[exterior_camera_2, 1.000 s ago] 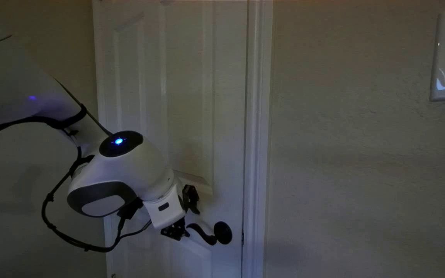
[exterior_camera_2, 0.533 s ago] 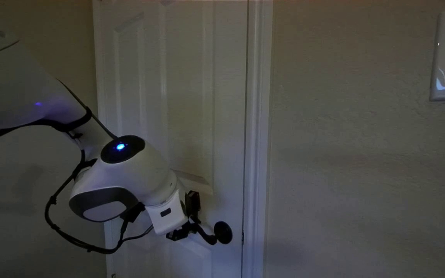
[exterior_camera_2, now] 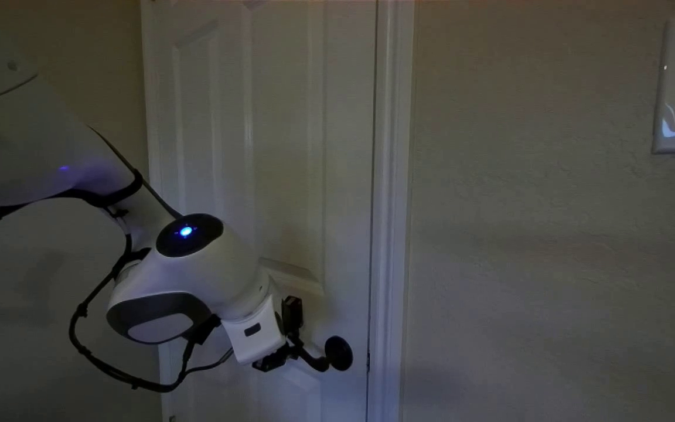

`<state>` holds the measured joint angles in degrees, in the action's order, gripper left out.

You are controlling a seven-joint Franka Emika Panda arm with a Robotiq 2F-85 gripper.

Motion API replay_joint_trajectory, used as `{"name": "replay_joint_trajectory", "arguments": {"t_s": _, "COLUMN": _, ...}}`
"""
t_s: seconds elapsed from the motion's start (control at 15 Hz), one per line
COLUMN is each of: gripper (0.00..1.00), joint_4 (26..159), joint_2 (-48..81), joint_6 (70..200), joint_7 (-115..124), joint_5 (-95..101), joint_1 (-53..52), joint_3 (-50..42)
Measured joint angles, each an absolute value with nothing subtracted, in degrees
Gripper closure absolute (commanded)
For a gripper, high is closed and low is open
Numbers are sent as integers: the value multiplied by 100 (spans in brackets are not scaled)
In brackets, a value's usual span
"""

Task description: Push the door handle down and open the door

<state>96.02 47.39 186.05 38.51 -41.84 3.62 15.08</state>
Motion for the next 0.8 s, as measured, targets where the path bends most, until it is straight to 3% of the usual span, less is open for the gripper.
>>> {"name": "replay_joint_trajectory", "arguments": {"t_s": 0.8, "gripper": 89, "joint_4": 9417, "joint_2": 4929, "joint_6": 18282, "joint_7": 3576, "joint_5": -4166, "joint_1": -695, "joint_3": 229}}
